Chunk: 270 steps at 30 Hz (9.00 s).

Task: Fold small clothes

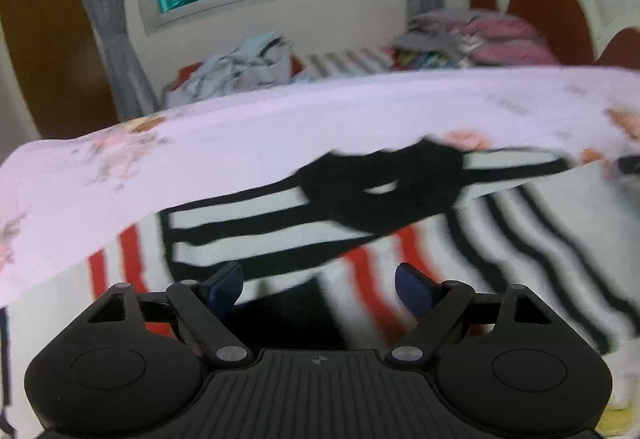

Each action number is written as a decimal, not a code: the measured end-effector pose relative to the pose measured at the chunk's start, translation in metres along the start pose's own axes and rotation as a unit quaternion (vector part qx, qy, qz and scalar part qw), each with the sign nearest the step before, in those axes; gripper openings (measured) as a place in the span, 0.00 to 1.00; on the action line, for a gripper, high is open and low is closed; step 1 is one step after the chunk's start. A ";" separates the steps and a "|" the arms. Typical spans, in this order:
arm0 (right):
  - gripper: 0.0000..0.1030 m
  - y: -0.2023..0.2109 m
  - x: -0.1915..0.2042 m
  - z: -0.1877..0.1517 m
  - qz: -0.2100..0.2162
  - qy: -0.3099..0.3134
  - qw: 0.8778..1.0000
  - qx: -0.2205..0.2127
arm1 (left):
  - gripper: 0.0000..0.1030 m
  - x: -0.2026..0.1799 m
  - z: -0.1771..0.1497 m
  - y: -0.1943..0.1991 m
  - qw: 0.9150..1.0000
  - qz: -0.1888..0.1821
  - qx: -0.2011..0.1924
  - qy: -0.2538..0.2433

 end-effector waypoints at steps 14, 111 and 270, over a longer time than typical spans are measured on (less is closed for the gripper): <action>0.14 0.052 0.026 -0.049 -0.005 0.002 0.999 0.051 | 0.78 -0.038 -0.013 0.025 0.998 -0.045 0.015 -0.048; 0.29 0.102 0.016 -0.047 -0.029 -0.109 0.994 0.008 | 0.05 0.008 0.032 0.016 0.986 -0.129 0.024 0.104; 0.29 0.036 0.149 -0.072 -0.043 0.039 0.998 0.038 | 0.66 0.135 -0.082 0.046 0.999 -0.006 0.026 0.029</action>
Point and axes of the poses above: each gripper's, at about its wrist camera, not at the fingertips, and y roughly against the way its jaws point, x to its left, z to its top, the point moved 6 cm from there along -y, roughly the way its jaws point, and after that the axes turned 1 degree about -y, right-handed, at the moved point
